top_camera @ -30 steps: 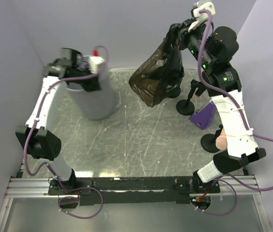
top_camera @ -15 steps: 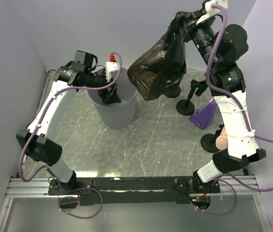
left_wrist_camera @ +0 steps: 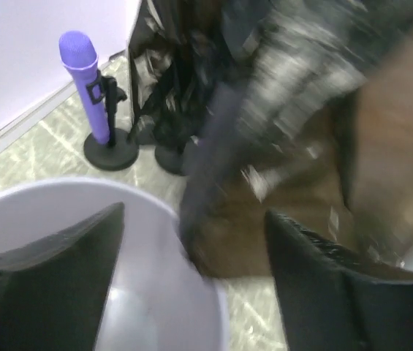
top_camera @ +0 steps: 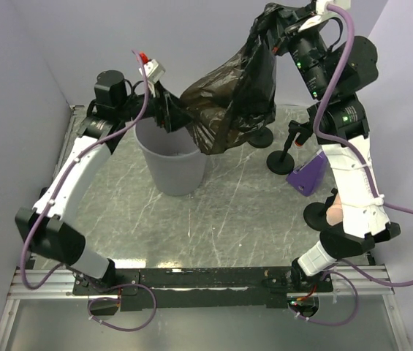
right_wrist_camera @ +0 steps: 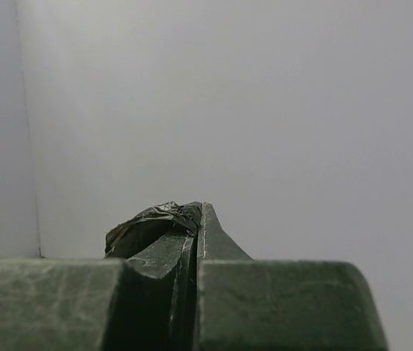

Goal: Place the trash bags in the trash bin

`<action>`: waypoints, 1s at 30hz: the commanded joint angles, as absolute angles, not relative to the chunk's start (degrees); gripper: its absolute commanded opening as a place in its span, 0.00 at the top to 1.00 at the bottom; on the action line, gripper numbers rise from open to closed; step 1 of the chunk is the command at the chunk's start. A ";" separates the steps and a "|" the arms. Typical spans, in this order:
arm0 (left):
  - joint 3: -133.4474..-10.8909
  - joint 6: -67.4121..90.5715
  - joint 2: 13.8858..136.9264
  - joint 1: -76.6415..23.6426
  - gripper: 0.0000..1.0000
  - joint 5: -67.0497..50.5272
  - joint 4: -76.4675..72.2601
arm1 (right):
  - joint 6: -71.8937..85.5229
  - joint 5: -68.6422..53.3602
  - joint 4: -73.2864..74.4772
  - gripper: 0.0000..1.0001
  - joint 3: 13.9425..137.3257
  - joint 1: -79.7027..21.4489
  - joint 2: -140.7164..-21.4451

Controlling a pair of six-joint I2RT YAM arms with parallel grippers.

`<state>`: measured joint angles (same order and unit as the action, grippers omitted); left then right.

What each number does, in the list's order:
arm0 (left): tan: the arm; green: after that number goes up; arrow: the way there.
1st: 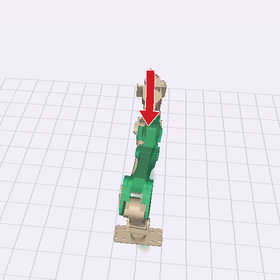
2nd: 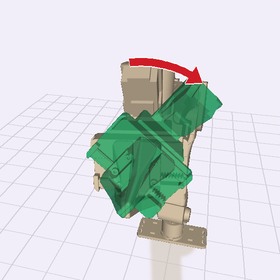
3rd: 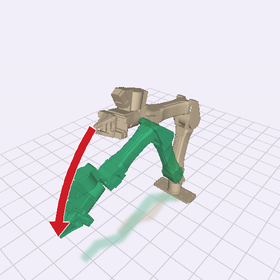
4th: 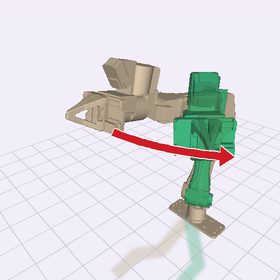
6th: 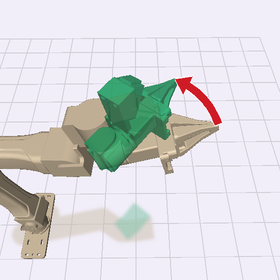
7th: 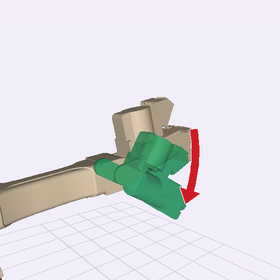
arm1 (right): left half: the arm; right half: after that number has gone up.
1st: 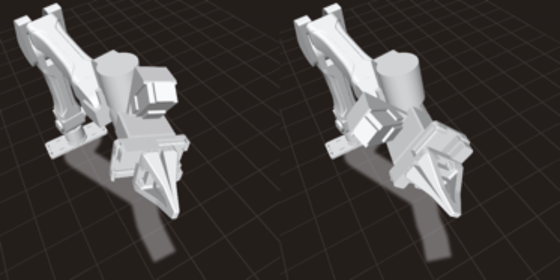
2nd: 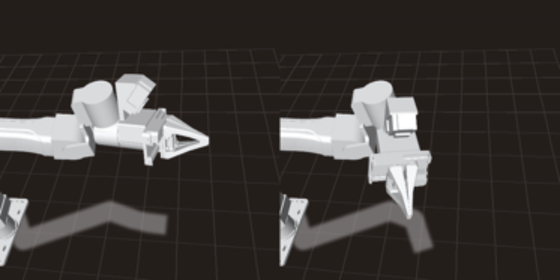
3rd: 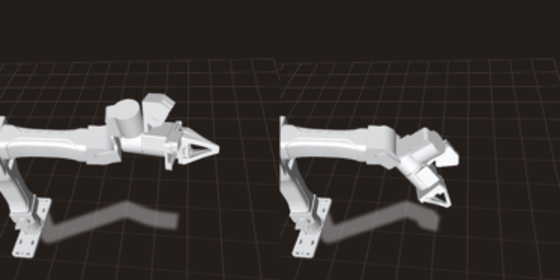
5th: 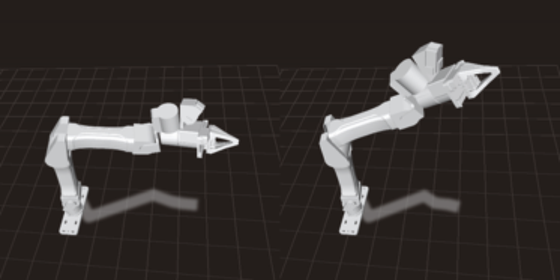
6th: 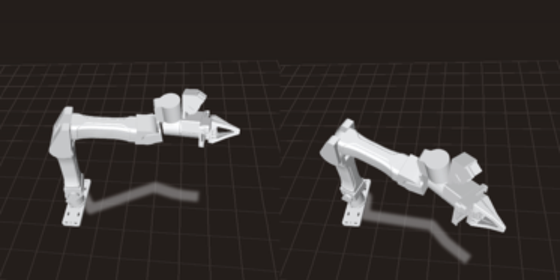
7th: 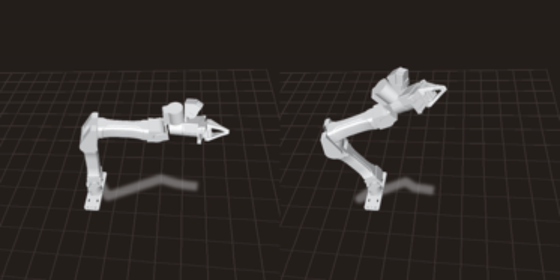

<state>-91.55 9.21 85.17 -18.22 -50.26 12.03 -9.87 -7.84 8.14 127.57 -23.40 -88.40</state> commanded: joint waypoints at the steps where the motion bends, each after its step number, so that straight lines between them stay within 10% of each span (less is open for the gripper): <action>1: -95.61 21.01 89.37 -18.19 0.32 -52.30 2.36 | -8.70 -7.82 4.66 1.00 130.08 -24.17 -89.82; 8: -99.31 30.93 90.80 -11.09 0.99 -59.84 -5.17 | -8.26 -8.61 2.55 1.00 133.06 -25.57 -92.37; 30: -109.86 22.68 79.63 3.60 0.99 -61.52 9.22 | -6.06 -14.76 -0.35 1.00 128.24 -32.34 -93.08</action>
